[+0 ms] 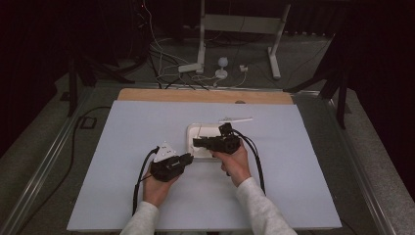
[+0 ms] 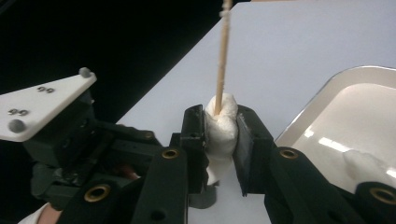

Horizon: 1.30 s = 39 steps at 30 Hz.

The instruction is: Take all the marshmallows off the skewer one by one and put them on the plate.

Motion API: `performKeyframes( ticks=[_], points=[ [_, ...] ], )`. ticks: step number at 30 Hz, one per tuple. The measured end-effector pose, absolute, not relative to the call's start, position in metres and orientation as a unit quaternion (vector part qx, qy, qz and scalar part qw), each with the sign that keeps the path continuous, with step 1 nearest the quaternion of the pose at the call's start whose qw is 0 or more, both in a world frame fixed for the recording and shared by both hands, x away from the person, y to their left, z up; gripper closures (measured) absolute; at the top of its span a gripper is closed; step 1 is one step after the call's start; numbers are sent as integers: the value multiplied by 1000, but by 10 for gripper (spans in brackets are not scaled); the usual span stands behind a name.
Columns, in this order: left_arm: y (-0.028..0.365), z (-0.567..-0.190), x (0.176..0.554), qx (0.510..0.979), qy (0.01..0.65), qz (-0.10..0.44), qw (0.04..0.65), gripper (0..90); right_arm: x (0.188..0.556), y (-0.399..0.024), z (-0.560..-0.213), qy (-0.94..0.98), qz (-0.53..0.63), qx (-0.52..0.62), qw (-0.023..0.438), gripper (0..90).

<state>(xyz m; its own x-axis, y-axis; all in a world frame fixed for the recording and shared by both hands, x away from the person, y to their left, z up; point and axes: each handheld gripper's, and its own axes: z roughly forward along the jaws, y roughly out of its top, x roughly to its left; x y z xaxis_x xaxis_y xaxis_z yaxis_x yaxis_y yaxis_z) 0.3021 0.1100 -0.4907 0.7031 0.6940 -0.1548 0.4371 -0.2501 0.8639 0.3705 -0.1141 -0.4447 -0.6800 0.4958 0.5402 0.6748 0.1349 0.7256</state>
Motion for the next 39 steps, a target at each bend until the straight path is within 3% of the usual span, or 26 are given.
performKeyframes(
  ticks=[9, 10, 13, 15, 39],
  points=[
    [107, -492, 302, 782, 354, 122, 499, 687, 367, -111, -443, -741, -542, -385, 89, 779],
    [107, -492, 302, 783, 352, 120, 499, 700, 367, -110, -443, -741, -544, -383, 90, 780],
    [107, -492, 303, 783, 353, 110, 500, 874, 366, -109, -442, -742, -546, -378, 91, 784],
    [109, -492, 304, 780, 361, 104, 501, 893, 365, -109, -442, -742, -546, -378, 92, 786],
    [109, -492, 302, 798, 343, 137, 477, 900, 370, -133, -420, -706, -577, -405, 65, 795]
  ],
)
